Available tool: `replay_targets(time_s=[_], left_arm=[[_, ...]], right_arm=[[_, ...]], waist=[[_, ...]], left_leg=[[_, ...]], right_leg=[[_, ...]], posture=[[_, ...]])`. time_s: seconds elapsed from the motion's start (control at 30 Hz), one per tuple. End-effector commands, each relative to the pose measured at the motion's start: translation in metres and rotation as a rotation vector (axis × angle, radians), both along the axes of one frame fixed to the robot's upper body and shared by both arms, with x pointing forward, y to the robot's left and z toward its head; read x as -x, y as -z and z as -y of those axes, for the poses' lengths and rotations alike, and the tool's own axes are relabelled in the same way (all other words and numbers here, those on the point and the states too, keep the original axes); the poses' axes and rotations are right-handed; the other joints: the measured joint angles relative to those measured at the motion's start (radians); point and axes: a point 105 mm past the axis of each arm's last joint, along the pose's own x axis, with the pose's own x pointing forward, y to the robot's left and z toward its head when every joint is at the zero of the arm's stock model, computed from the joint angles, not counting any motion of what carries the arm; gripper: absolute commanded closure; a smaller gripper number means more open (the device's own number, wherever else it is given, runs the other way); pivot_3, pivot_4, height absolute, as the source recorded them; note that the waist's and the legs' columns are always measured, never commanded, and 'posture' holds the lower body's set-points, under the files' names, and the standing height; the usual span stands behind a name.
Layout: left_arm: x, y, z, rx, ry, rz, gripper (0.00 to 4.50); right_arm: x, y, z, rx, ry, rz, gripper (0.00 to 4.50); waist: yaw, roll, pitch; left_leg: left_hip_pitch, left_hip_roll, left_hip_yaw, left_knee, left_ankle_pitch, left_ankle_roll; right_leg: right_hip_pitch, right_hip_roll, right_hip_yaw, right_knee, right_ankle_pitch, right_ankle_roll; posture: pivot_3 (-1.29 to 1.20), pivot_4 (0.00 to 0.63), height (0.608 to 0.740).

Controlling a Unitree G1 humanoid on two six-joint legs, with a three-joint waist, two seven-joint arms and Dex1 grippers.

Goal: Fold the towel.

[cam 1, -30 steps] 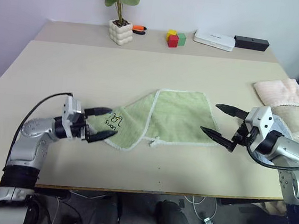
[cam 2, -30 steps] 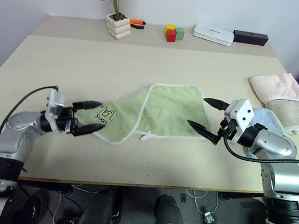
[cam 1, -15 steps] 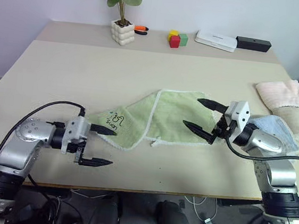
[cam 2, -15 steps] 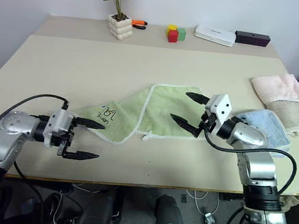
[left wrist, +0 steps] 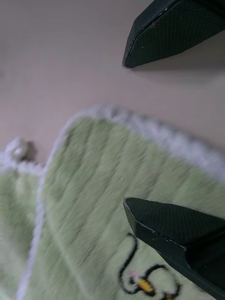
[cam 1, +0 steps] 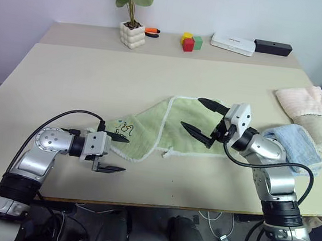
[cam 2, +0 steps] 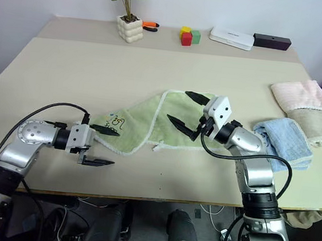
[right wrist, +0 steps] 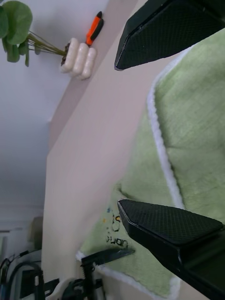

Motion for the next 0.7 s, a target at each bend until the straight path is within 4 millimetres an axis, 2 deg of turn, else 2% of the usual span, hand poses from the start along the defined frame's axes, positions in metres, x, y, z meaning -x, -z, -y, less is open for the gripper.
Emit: replay_targets(time_s=[0.03,0.1,0.2,0.43,0.57,0.7], left_arm=[[0.001,0.003,0.02,0.039,0.044,-0.015,0.0],[0.003,0.006,0.023,0.035,0.057,-0.037,0.0],[0.001,0.014,0.027,0.01,0.06,-0.076,0.87],[0.0,0.021,0.02,-0.013,0.072,-0.106,4.37],[0.001,0.019,0.017,0.011,0.072,-0.123,4.44],[0.001,-0.005,0.01,0.145,0.044,-0.135,4.44]], right_arm=[[0.004,-0.01,-0.007,-0.031,-0.006,0.057,0.04],[0.005,-0.01,-0.011,-0.035,-0.008,0.06,0.04],[0.007,-0.009,-0.013,-0.046,-0.004,0.059,0.0],[0.01,-0.006,-0.01,-0.057,0.029,0.053,0.0],[0.008,-0.007,-0.005,-0.053,0.05,0.056,0.0],[-0.014,-0.009,0.008,-0.025,0.163,0.084,0.0]], waist=[[0.001,0.0,0.0],[0.0,0.0,0.0],[-0.001,0.0,0.0],[-0.001,0.0,0.0],[-0.003,0.0,0.0],[-0.007,0.0,0.0]], left_leg=[[0.0,0.0,0.0,0.0,0.0,0.0],[0.0,0.0,0.0,0.0,0.0,0.0],[0.0,0.0,0.0,0.0,0.0,0.0],[0.0,0.0,-0.001,0.0,0.0,0.0],[0.0,0.0,-0.001,0.0,0.0,0.0],[0.0,0.0,0.0,0.0,0.0,0.0]], right_leg=[[0.0,0.0,0.0,0.0,0.0,0.0],[0.0,0.0,0.0,0.0,0.0,0.0],[0.0,0.0,0.0,0.0,0.0,0.0],[0.001,0.0,0.0,0.0,0.0,0.0],[0.0,0.0,0.0,0.0,0.0,0.0],[0.0,0.001,0.0,0.0,0.0,0.0]], posture=[[0.0,0.15,0.735],[0.0,0.15,0.735],[0.0,0.15,0.735],[0.0,0.15,0.735],[0.0,0.15,0.735],[0.0,0.15,0.735]])
